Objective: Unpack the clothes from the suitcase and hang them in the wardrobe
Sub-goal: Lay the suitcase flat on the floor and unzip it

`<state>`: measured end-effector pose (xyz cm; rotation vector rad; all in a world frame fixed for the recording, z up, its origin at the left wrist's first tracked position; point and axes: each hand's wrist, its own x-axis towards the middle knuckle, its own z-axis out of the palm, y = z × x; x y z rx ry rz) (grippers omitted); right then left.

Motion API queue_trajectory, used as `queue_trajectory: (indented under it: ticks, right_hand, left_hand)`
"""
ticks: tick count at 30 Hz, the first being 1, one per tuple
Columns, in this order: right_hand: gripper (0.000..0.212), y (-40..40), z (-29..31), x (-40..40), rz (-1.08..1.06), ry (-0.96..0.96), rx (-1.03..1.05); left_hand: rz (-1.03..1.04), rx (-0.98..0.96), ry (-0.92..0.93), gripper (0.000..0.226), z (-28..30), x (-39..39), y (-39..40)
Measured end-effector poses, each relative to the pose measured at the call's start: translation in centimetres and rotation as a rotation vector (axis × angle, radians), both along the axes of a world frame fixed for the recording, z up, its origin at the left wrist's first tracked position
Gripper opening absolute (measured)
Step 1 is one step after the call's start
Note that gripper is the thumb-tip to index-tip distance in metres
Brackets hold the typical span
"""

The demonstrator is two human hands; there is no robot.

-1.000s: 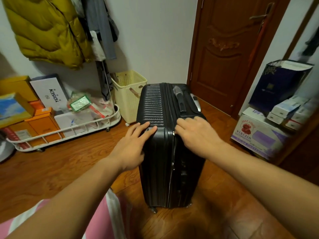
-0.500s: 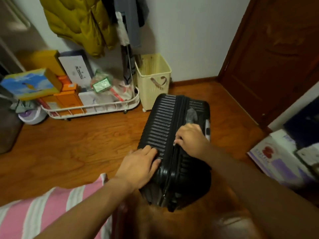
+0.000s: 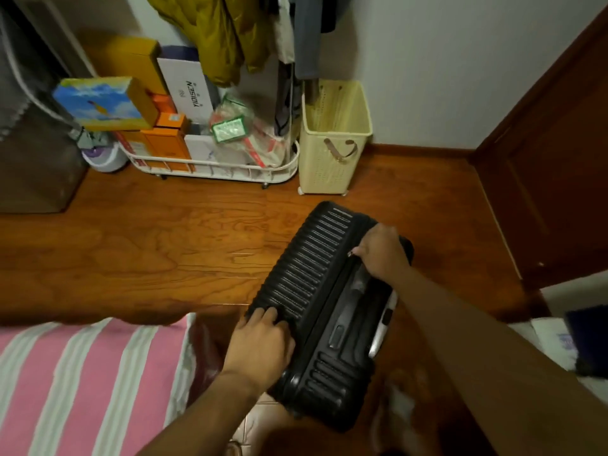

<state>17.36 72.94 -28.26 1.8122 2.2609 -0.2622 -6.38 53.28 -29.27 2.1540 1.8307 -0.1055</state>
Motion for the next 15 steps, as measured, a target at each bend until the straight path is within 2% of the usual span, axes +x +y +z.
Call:
queue_trajectory:
  ticks: [4,6,8,11,13,15]
  right_hand:
    - [0.02,6.3,-0.6,3.9,-0.197,0.391,-0.052]
    - [0.021,9.5,-0.9,5.7,-0.204,0.461,-0.178]
    - [0.022,10.7,-1.1,6.5,-0.237,0.521,-0.328]
    - [0.025,12.8,-1.7,7.6,-0.211,0.584,-0.427]
    - [0.023,14.3,-2.5,8.1,-0.205,0.612,-0.505]
    - [0.018,15.8,-3.2,8.5,-0.265,0.659,-0.596]
  left_hand:
    - [0.349,-0.063,0.064,0.038,1.1,3.5,0.8]
    - [0.619,-0.073,0.092,0.041,0.8,7.0,1.3]
    - [0.776,-0.141,0.005,0.057,1.5,10.9,0.9]
    - [0.869,-0.304,-0.189,0.079,1.7,17.9,2.9]
    - [0.926,-0.401,-0.206,0.09,1.3,20.4,4.6]
    - [0.973,-0.415,-0.169,0.096,0.5,20.8,5.4]
